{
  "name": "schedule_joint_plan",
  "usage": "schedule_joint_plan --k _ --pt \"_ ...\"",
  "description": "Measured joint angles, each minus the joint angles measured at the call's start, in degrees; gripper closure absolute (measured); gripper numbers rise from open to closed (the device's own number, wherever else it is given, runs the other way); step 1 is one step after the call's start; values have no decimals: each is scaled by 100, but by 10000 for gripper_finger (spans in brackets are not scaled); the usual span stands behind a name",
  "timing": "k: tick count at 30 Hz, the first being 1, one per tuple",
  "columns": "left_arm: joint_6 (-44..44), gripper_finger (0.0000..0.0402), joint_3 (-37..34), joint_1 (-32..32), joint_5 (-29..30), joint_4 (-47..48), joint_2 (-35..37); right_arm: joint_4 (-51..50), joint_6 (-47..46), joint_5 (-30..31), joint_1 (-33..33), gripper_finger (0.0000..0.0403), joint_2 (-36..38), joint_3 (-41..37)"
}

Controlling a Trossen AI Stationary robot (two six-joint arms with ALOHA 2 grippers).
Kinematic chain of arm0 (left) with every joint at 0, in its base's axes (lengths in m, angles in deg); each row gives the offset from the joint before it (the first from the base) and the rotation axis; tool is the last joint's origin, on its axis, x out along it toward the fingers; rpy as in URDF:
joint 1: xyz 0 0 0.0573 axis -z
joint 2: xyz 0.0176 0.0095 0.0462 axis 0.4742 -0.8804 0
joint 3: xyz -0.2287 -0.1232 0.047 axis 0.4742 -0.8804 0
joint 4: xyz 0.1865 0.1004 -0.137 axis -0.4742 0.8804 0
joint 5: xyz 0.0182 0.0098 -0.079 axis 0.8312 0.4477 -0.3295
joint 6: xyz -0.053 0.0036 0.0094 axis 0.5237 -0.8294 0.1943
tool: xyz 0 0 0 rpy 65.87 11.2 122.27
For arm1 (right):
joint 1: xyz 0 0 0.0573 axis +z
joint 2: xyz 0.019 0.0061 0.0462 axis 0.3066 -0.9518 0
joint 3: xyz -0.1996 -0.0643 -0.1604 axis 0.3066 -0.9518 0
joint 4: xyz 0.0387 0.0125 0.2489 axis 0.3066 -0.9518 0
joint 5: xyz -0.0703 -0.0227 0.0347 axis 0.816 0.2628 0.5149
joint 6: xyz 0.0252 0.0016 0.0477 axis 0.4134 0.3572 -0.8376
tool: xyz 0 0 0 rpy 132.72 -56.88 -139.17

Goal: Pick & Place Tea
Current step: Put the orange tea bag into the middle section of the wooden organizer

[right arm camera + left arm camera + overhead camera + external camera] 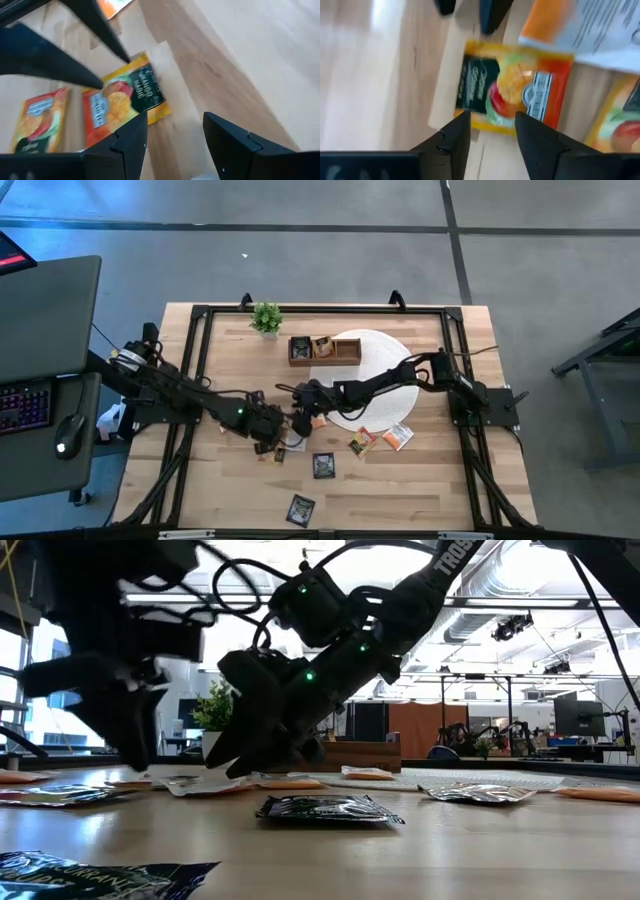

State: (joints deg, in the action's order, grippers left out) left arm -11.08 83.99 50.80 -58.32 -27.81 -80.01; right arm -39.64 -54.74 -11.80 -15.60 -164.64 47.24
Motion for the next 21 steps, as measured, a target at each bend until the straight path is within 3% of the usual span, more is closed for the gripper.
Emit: schedule_joint_plan --k 10,17,21 --pt "300 241 -770 2 335 -1287 -81 134 3 63 40 214 -59 -2" --pt "317 280 -774 0 378 -1336 -92 137 -82 78 40 215 -109 11" --pt "317 295 -785 0 493 -1387 -98 233 25 41 38 242 -118 4"
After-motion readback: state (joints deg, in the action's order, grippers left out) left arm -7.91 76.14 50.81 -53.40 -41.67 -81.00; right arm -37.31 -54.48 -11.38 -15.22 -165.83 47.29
